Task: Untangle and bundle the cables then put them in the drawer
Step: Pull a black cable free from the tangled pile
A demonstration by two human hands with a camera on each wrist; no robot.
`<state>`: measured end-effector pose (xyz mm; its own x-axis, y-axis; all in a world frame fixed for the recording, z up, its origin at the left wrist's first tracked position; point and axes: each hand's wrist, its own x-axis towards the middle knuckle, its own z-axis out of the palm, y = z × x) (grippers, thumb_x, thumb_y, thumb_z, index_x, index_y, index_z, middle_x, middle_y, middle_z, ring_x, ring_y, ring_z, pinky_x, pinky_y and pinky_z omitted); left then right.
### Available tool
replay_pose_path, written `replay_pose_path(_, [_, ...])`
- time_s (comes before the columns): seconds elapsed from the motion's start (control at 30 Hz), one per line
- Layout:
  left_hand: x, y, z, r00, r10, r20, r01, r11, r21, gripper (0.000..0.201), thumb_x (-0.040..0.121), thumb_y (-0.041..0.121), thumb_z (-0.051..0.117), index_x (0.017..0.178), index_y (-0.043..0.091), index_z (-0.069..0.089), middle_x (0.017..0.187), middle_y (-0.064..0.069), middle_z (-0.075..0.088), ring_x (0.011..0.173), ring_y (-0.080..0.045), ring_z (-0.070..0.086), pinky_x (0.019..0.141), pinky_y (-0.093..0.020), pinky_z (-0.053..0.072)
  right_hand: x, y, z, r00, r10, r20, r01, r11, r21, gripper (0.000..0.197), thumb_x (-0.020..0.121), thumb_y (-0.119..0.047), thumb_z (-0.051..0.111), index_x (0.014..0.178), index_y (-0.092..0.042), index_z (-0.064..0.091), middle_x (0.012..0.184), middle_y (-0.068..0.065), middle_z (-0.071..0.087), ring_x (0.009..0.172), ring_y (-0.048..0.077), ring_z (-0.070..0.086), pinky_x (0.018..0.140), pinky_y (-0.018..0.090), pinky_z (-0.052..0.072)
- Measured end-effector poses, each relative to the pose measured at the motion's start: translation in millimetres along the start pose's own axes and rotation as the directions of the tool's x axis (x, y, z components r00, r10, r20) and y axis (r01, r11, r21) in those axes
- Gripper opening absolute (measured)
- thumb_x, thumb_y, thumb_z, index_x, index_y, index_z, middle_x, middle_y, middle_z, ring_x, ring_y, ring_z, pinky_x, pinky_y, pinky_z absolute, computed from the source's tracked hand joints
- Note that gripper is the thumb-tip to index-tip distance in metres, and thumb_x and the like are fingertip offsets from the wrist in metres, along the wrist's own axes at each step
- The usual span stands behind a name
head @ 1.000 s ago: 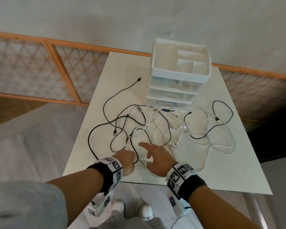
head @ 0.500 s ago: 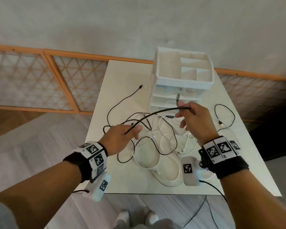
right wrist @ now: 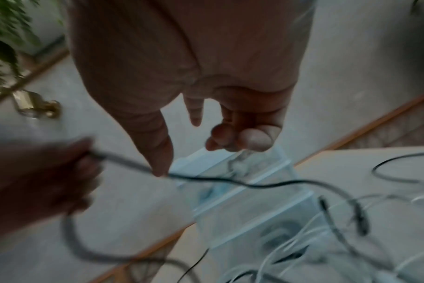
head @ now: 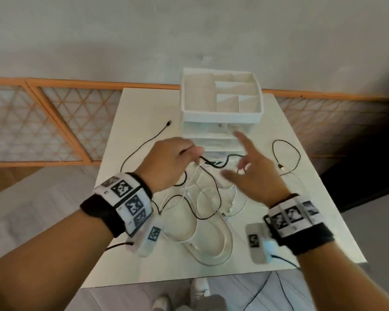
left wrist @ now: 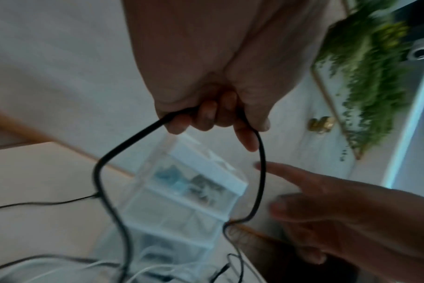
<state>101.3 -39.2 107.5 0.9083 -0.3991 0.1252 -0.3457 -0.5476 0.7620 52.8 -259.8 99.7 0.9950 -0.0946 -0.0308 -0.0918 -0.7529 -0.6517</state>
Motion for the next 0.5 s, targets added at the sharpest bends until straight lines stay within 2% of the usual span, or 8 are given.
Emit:
replay_pose_path(0.07, [16.7,29.0,18.5,0.998,0.056,-0.01,-0.056,0.998,0.023,0.034,0.1,0.036,0.053,0.078,0.015,0.07,0.077,0.005,0.065,0.072,-0.002,0.057,0.065,-0.012,0.037,1.1,-11.0,18.3,0.998,-0.034,0.048,0.033,0.999,0.012,0.027,0.086,-0.045,0.071,0.11,-0.035,0.066,0.069,-0.005,0.063,0.065,0.008,0.058,0.065,0.026,0.045])
replay_pose_path(0.1, [21.5,39.3,25.2,0.997,0.071,-0.016,-0.07,0.997,0.025,0.034,0.099,0.036,0.054,0.08,0.014,0.07,0.076,0.004,0.066,0.071,-0.004,0.057,0.063,-0.012,0.037,5.2,-10.1,22.3,0.999,-0.013,0.049,0.012,1.0,0.023,0.024,0.091,-0.047,0.064,0.09,-0.024,0.07,0.067,-0.005,0.064,0.066,0.01,0.06,0.066,0.03,0.045])
replay_pose_path(0.13, [23.9,45.4,29.9,0.998,0.067,-0.005,-0.067,0.998,0.023,0.033,0.099,0.037,0.054,0.081,0.014,0.07,0.072,0.006,0.065,0.068,-0.004,0.057,0.061,-0.013,0.038,9.2,-6.4,20.7,0.999,0.029,0.041,-0.031,0.999,0.043,0.038,0.095,-0.049,0.057,0.08,-0.017,0.071,0.068,-0.004,0.068,0.069,0.013,0.063,0.069,0.032,0.046])
replay_pose_path(0.2, [24.5,39.5,36.3,0.999,0.002,0.037,-0.002,1.0,0.01,0.033,0.1,0.042,0.05,0.084,0.02,0.069,0.065,0.008,0.06,0.065,-0.007,0.055,0.059,-0.014,0.037,21.3,9.5,2.9,0.991,0.134,-0.024,-0.132,0.988,0.083,0.047,0.097,-0.051,0.052,0.077,-0.014,0.074,0.068,-0.003,0.07,0.072,0.018,0.064,0.068,0.03,0.047])
replay_pose_path(0.3, [13.3,9.2,42.5,0.982,-0.151,0.112,0.154,0.988,-0.022,0.045,0.1,0.051,0.041,0.077,0.022,0.068,0.064,-0.004,0.056,0.059,-0.019,0.051,0.058,-0.02,0.038,42.7,43.9,-42.6,0.946,0.269,-0.178,-0.216,0.938,0.27,0.04,0.092,-0.053,0.058,0.07,-0.023,0.073,0.062,-0.007,0.065,0.063,0.017,0.062,0.063,0.027,0.047])
replay_pose_path(0.4, [-1.8,-16.7,50.6,0.948,-0.277,0.158,0.271,0.961,0.054,0.044,0.1,0.048,0.043,0.073,0.022,0.067,0.052,0.006,0.042,0.042,-0.007,0.037,0.051,-0.018,0.033,60.5,59.5,-81.2,0.911,0.293,-0.291,-0.165,0.905,0.393,0.03,0.09,-0.05,0.062,0.074,-0.025,0.071,0.075,-0.001,0.074,0.057,0.016,0.064,0.057,0.032,0.051])
replay_pose_path(0.43, [-5.8,-24.1,52.4,0.938,-0.306,0.163,0.295,0.951,0.088,0.041,0.101,0.047,0.044,0.074,0.025,0.067,0.049,0.006,0.042,0.043,-0.006,0.041,0.054,-0.021,0.035,65.3,60.5,-91.2,0.901,0.284,-0.329,-0.12,0.891,0.438,0.025,0.093,-0.042,0.062,0.076,-0.026,0.07,0.082,0.0,0.076,0.053,0.013,0.063,0.052,0.029,0.048])
replay_pose_path(0.5, [-10.6,-37.5,52.7,0.924,-0.351,0.15,0.339,0.936,0.098,0.037,0.097,0.051,0.046,0.079,0.03,0.069,0.055,0.003,0.056,0.061,-0.011,0.059,0.07,-0.031,0.05,70.6,61.7,-105.3,0.863,0.27,-0.427,-0.027,0.868,0.496,0.019,0.096,-0.032,0.059,0.082,-0.026,0.07,0.096,0.0,0.075,0.05,0.01,0.063,0.052,0.026,0.046])
